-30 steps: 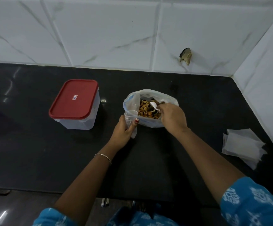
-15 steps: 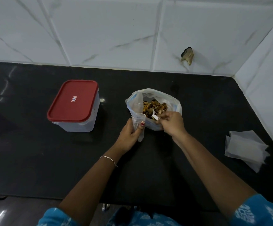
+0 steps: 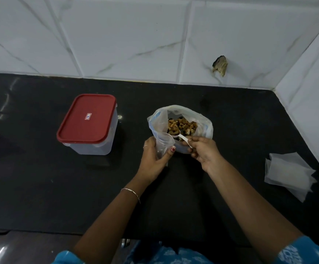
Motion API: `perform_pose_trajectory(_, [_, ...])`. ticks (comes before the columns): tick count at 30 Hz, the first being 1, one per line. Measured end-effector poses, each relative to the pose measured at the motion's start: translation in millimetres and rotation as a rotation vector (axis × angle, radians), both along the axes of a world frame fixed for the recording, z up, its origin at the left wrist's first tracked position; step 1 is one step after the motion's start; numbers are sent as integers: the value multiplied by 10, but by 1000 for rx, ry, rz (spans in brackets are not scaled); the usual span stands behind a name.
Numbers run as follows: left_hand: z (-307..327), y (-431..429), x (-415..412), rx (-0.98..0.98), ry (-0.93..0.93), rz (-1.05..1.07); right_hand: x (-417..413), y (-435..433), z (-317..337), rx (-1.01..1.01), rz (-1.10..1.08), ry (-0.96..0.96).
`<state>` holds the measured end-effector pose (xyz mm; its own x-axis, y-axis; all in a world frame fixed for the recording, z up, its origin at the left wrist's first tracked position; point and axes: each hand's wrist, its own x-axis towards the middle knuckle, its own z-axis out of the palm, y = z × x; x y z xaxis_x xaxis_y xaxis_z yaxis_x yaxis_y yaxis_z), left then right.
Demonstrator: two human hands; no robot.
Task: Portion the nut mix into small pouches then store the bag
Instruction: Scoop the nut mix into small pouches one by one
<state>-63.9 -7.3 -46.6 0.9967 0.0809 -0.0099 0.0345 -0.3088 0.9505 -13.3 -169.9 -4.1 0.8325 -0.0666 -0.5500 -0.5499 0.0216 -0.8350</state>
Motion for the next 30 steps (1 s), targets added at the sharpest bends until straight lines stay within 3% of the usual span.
perform_pose_trajectory(6, [78, 12, -57, 121, -50, 69, -40, -78, 130, -29, -12, -31])
perform_pose_trajectory(11, [215, 34, -84, -51, -60, 4, -59, -169, 277, -9, -10, -52])
perform_pose_trajectory(14, [304, -1, -73, -58, -97, 16, -96, -218, 419, 21, -4, -101])
perform_pose_trajectory(23, [495, -46, 212, 202, -102, -55, -174, -345, 824, 57, 45, -254])
perform_pose_trajectory(30, [669, -174, 302, 169, -187, 0, -254, -321, 1001, -141, 151, -349])
